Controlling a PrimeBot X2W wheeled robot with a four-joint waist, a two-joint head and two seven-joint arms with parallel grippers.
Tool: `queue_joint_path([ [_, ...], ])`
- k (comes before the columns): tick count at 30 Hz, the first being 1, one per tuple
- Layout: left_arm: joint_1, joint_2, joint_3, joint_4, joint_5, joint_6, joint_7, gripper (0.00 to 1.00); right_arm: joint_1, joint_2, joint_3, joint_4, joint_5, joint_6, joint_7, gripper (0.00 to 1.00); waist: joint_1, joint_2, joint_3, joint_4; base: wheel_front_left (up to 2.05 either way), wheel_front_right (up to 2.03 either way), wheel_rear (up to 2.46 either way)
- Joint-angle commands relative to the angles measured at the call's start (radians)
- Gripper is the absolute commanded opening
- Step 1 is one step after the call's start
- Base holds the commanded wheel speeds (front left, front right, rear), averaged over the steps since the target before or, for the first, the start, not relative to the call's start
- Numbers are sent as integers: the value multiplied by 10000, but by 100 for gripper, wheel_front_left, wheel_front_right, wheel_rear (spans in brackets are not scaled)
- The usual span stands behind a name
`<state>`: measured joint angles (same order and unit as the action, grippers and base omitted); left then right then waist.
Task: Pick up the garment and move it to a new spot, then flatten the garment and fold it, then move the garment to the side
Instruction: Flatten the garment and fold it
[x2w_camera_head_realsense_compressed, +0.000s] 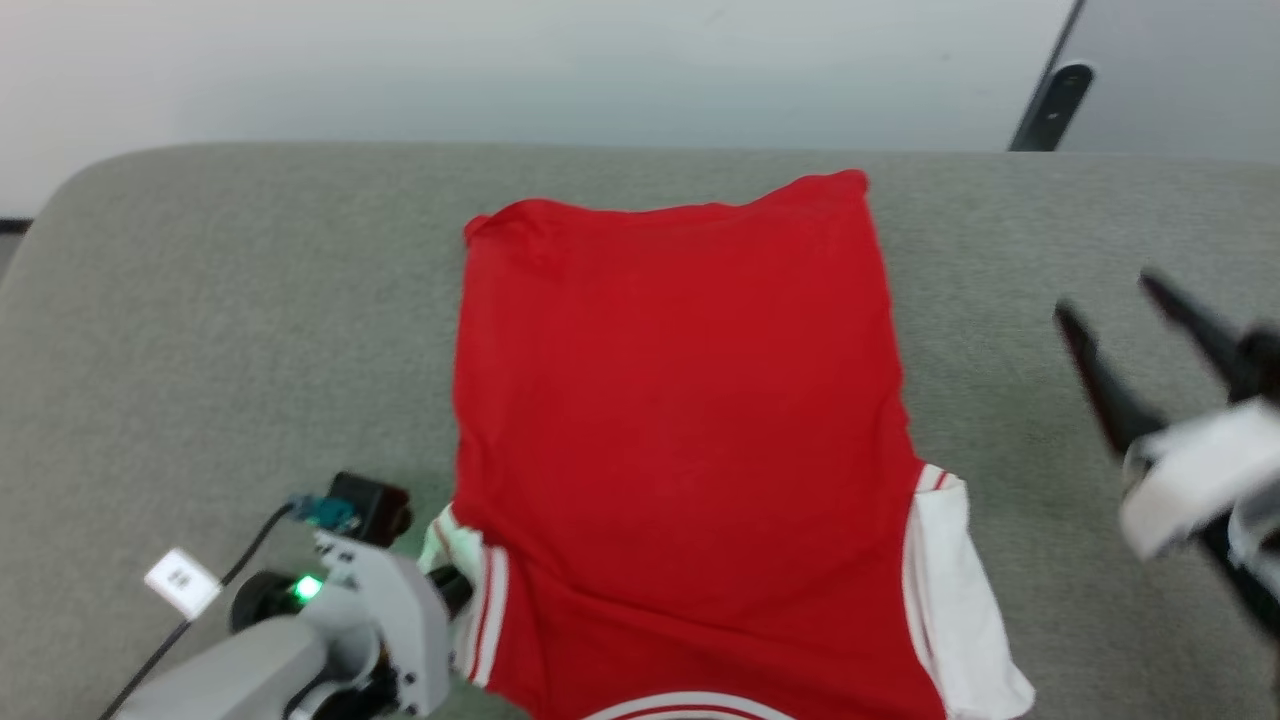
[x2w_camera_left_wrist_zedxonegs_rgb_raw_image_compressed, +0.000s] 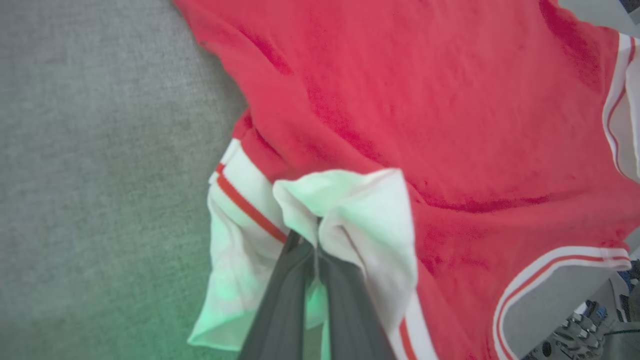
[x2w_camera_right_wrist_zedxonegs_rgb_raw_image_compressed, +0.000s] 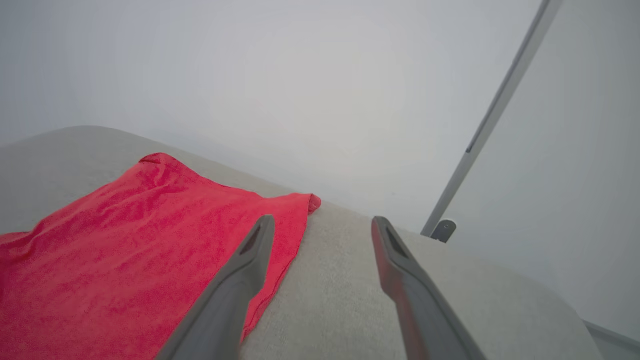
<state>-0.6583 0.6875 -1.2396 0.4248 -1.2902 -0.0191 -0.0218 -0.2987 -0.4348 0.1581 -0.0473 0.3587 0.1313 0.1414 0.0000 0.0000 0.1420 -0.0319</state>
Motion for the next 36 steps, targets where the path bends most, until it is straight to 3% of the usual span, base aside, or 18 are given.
queue_joint_path([
  [1, -229, -183, -19, 61, 158, -90, 78, 0, -701, -201, 132, 401, 250, -12, 107, 100, 0, 0, 315, 482, 0, 0, 0],
  [10, -1487, -1583, -106, 809, 771, -715, 230, 0, -4700, -1254, 1620, 3707, 1668, -12, 1423, 100, 0, 0, 1402, 1953, 0, 0, 0],
  [19, -2393, -2890, -252, 1585, 1270, -1066, 85, 0, -7384, -1750, 2777, 6556, 2879, -12, 3869, 100, 0, 0, 2601, 3153, 0, 0, 0],
  [29, -2624, -3576, -438, 1886, 1464, -1052, 130, 0, -8677, -1072, 2646, 9288, 3429, -10, 5954, 100, 0, 0, 3098, 3815, 0, 0, 0],
  [36, -2544, -3579, -519, 1866, 1322, -1029, 142, 0, -8800, -858, 2646, 10483, 2975, -10, 6091, 100, 0, 0, 3128, 4106, 0, 0, 0],
])
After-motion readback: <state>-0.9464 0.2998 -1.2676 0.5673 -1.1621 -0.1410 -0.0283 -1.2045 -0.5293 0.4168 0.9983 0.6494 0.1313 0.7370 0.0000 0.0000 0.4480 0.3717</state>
